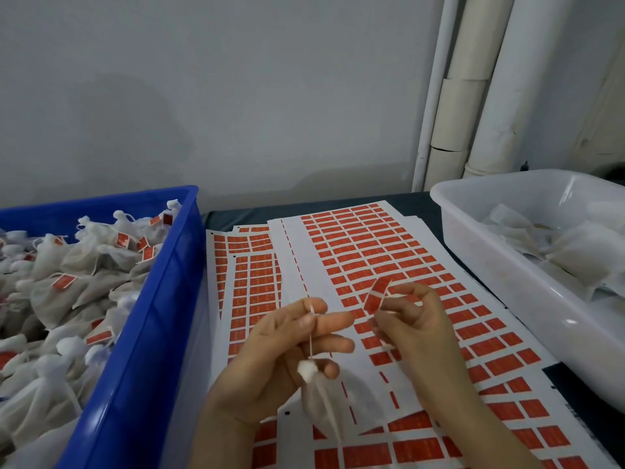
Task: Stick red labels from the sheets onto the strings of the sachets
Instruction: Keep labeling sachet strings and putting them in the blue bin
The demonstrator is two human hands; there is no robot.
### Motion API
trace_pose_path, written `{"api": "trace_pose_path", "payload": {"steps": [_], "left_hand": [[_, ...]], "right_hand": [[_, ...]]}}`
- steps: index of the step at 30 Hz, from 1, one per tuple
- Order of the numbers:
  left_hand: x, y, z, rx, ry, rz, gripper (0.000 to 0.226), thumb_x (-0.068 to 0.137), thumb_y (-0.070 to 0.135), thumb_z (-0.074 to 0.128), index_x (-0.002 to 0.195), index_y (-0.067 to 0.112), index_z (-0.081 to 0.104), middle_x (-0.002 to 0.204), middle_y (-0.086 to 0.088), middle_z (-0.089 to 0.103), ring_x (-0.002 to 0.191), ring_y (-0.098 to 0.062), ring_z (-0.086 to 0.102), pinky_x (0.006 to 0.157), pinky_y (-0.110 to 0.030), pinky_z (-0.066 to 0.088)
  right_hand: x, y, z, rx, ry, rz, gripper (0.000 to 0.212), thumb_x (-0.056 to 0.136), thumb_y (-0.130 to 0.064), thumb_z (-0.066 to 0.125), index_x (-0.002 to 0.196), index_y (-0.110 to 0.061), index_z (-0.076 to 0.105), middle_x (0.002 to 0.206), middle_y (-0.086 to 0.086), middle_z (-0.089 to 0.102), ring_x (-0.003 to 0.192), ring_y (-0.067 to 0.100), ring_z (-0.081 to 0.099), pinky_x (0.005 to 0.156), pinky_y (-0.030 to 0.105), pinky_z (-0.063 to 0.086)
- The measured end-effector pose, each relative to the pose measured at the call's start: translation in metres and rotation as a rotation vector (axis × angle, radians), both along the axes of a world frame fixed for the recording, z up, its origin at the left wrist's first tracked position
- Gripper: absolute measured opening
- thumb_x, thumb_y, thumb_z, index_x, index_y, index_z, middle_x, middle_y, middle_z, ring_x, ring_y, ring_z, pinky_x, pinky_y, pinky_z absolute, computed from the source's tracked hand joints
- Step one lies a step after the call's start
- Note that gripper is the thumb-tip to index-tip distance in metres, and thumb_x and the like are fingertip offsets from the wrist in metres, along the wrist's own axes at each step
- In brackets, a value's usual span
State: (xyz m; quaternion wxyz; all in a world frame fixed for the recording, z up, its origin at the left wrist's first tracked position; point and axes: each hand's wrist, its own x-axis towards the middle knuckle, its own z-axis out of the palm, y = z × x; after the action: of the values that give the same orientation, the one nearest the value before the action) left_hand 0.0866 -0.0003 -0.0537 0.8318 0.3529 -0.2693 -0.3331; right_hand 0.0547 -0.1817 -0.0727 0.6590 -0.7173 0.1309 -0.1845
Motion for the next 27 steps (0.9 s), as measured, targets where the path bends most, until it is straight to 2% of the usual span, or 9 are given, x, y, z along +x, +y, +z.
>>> {"api": "trace_pose_path", "payload": {"steps": [3,7,9,12,15,19,21,24,27], "left_hand": [[-0.002,-0.001,0.003,-0.151,0.012,-0.113,0.022,0.099,0.006,0.037,0.109,0.002,0.056,0.116,-0.018,0.065,0.1,-0.027,0.067,0.081,-0.033,0.056],[-0.003,-0.004,0.001,-0.249,-0.009,-0.197,0.022,0.099,0.003,0.035,0.108,-0.002,0.054,0.117,-0.022,0.064,0.087,-0.024,0.07,0.075,-0.026,0.056],[-0.002,-0.005,-0.002,-0.164,-0.034,-0.139,0.02,0.098,0.006,0.042,0.104,0.001,0.06,0.109,-0.017,0.069,0.075,-0.016,0.07,0.066,-0.019,0.055],[-0.003,-0.008,-0.004,0.025,-0.027,0.033,0.01,0.086,0.017,0.065,0.09,0.009,0.07,0.091,-0.009,0.073,0.056,-0.008,0.065,0.05,-0.014,0.051],[-0.001,-0.01,-0.004,0.154,-0.041,0.146,0.021,0.074,0.025,0.078,0.091,0.014,0.074,0.085,-0.009,0.073,0.047,-0.009,0.06,0.042,-0.014,0.044],[0.0,-0.013,-0.003,0.309,-0.036,0.233,0.046,0.074,0.026,0.073,0.117,0.037,0.063,0.097,-0.012,0.072,0.037,-0.008,0.049,0.037,-0.013,0.038],[-0.003,-0.013,0.0,0.342,-0.05,0.238,0.049,0.072,0.031,0.071,0.119,0.042,0.06,0.102,-0.012,0.071,0.034,-0.007,0.046,0.036,-0.013,0.038],[-0.007,-0.015,0.003,0.395,-0.064,0.243,0.047,0.071,0.034,0.072,0.114,0.046,0.061,0.099,-0.009,0.072,0.033,-0.007,0.044,0.035,-0.014,0.038],[-0.009,-0.018,0.006,0.466,-0.074,0.277,0.044,0.067,0.038,0.074,0.109,0.045,0.063,0.091,-0.006,0.073,0.033,-0.008,0.043,0.035,-0.014,0.038]], "right_hand": [[0.002,0.002,-0.005,-0.141,0.117,0.076,0.022,0.085,-0.025,0.064,0.097,-0.035,0.049,0.092,-0.02,0.06,0.088,0.003,0.061,0.069,0.014,0.048],[0.001,0.006,-0.006,-0.167,0.125,0.173,0.012,0.086,-0.026,0.062,0.092,-0.033,0.054,0.09,-0.017,0.064,0.082,0.002,0.064,0.07,0.015,0.05],[-0.001,0.008,-0.005,-0.144,0.117,0.212,0.009,0.086,-0.025,0.061,0.09,-0.031,0.057,0.086,-0.015,0.066,0.076,0.002,0.066,0.068,0.015,0.052],[-0.002,0.008,-0.001,-0.095,0.077,0.217,0.007,0.086,-0.022,0.061,0.086,-0.029,0.06,0.078,-0.017,0.068,0.074,-0.002,0.065,0.062,0.011,0.049],[-0.002,0.004,0.003,-0.02,0.016,0.182,0.01,0.086,-0.021,0.06,0.082,-0.029,0.064,0.079,-0.016,0.069,0.078,0.007,0.066,0.067,0.019,0.052],[-0.004,0.002,0.006,0.094,-0.064,0.154,0.016,0.082,-0.027,0.062,0.087,-0.042,0.066,0.084,-0.01,0.071,0.08,0.013,0.068,0.073,0.028,0.055],[-0.004,0.001,0.007,0.123,-0.101,0.147,0.022,0.075,-0.035,0.062,0.094,-0.046,0.063,0.082,-0.009,0.071,0.078,0.014,0.069,0.068,0.024,0.056],[-0.004,0.003,0.009,0.142,-0.138,0.169,0.037,0.069,-0.039,0.06,0.105,-0.049,0.057,0.083,-0.018,0.07,0.077,0.008,0.069,0.059,0.016,0.053],[-0.002,0.004,0.008,0.187,-0.145,0.178,0.042,0.066,-0.041,0.063,0.106,-0.051,0.054,0.09,-0.023,0.068,0.079,0.009,0.07,0.061,0.02,0.055]]}}
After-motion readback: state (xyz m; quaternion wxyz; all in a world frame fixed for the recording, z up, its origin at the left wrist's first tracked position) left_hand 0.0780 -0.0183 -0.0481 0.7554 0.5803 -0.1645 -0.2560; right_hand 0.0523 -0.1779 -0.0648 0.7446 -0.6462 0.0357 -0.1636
